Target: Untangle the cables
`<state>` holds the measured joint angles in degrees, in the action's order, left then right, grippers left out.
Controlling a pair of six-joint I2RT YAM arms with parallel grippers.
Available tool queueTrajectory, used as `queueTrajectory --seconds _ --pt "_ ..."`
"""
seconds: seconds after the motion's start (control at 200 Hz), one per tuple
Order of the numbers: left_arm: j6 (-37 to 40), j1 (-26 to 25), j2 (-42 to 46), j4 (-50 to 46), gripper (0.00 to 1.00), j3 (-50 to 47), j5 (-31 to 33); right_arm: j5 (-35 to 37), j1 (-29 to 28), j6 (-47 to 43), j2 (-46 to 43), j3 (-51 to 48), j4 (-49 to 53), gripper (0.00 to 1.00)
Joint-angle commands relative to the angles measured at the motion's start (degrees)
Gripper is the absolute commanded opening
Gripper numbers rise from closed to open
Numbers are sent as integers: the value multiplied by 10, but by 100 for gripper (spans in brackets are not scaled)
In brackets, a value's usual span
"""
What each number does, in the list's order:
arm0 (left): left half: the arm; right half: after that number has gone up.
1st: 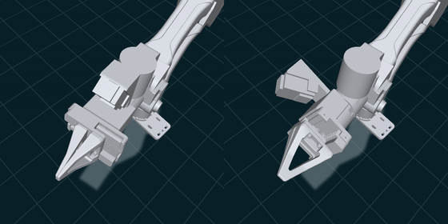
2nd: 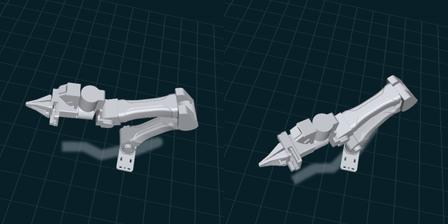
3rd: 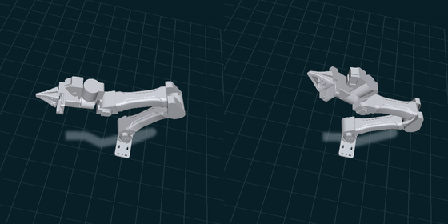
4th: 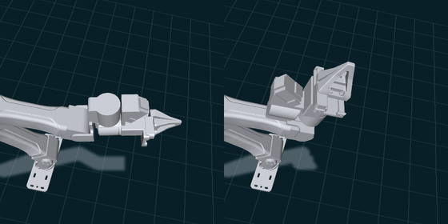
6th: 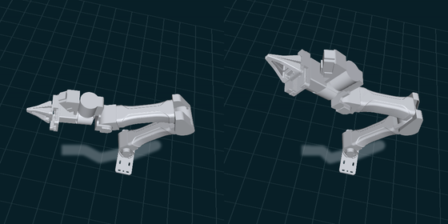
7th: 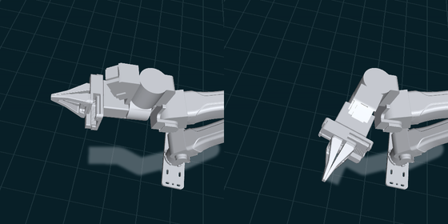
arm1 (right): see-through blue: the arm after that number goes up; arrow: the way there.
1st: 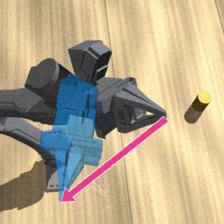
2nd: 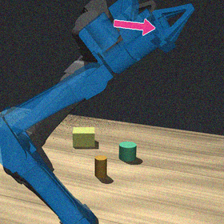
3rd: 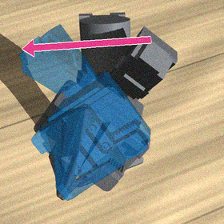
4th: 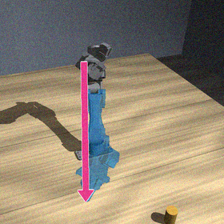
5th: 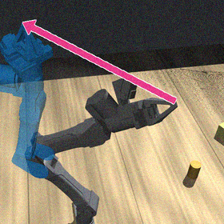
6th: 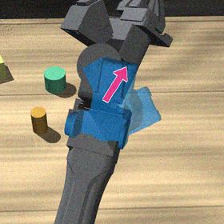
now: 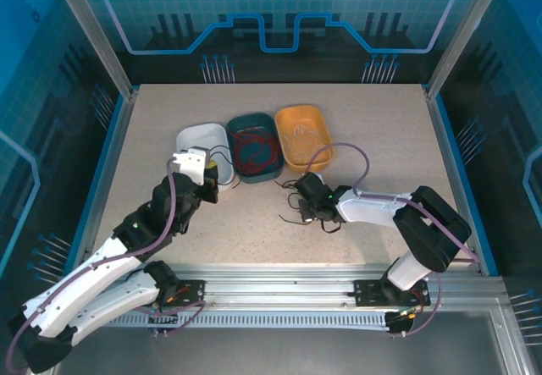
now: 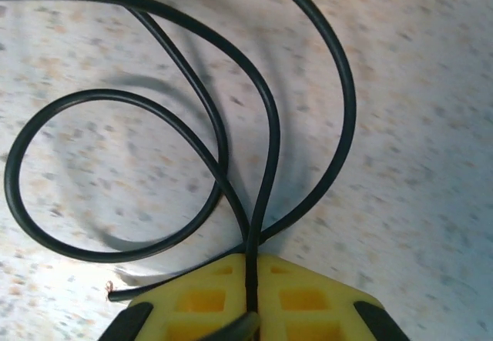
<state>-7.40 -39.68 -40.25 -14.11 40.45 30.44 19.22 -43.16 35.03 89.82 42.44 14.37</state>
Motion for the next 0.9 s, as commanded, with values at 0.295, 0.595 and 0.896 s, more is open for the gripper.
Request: queueTrajectory --seconds 0.295,0.595,0.896 --pt "33 46 -24 -5 0 55 15 18 40 34 -120 -65 87 10" --pt "0 166 -148 21 0 91 -87 7 56 62 -179 -92 100 19" --pt "37 255 -245 134 0 93 -151 5 56 78 -206 -106 101 32"
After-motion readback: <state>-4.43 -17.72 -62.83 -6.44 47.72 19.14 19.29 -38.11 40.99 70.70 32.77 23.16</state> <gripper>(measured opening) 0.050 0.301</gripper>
